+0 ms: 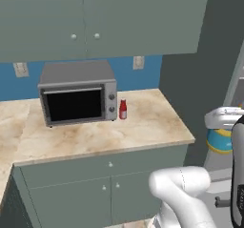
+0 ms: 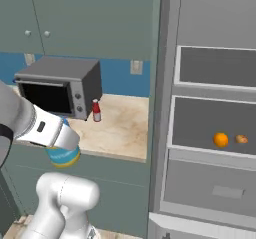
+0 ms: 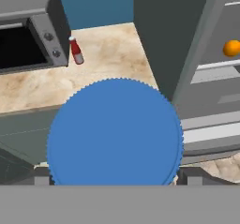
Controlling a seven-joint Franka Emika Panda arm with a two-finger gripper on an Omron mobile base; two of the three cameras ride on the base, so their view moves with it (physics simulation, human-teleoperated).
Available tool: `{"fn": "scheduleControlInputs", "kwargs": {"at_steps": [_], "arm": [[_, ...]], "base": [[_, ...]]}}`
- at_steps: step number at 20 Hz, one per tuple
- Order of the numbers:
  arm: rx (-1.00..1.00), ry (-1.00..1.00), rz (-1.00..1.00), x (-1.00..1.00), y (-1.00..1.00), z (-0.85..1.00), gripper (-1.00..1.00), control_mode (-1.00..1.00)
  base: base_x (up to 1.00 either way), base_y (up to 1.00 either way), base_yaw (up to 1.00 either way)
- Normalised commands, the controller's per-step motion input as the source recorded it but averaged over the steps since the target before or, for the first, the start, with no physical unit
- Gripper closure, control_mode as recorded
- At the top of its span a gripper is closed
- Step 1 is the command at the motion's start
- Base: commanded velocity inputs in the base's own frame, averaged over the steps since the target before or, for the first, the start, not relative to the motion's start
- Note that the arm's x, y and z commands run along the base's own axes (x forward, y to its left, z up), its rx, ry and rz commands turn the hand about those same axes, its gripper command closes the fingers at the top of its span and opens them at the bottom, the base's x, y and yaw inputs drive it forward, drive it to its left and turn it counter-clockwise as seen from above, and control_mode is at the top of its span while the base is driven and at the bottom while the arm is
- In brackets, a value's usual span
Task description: Place the ketchup and mayonnaise from the counter to the top shelf of the fridge. If the existing items in the fridge are on the top shelf, move them to other shelves.
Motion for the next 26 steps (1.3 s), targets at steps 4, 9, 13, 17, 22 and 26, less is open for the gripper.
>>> {"fn": "scheduleControlInputs", "kwargs": {"at_steps": [4, 9, 13, 17, 22, 26], "arm": [[0.00, 0.00, 0.00, 0.00, 0.00, 0.00, 1.00, 1.00], [0.00, 0.00, 0.00, 0.00, 0.00, 0.00, 1.00, 1.00], [0.00, 0.00, 0.00, 0.00, 0.00, 0.00, 1.00, 1.00], [0.00, 0.00, 0.00, 0.00, 0.00, 0.00, 1.00, 1.00], [0.00, 0.00, 0.00, 0.00, 0.00, 0.00, 1.00, 1.00], [0.00, 0.00, 0.00, 0.00, 0.00, 0.00, 1.00, 1.00]], "base": [[-0.07, -1.00, -0.13], [0.00, -1.00, -0.16], [-0.01, -1.00, -0.12], [0.02, -0.56, 0.00], [0.33, -0.06, 0.09], [0.47, 0.06, 0.15]]}}
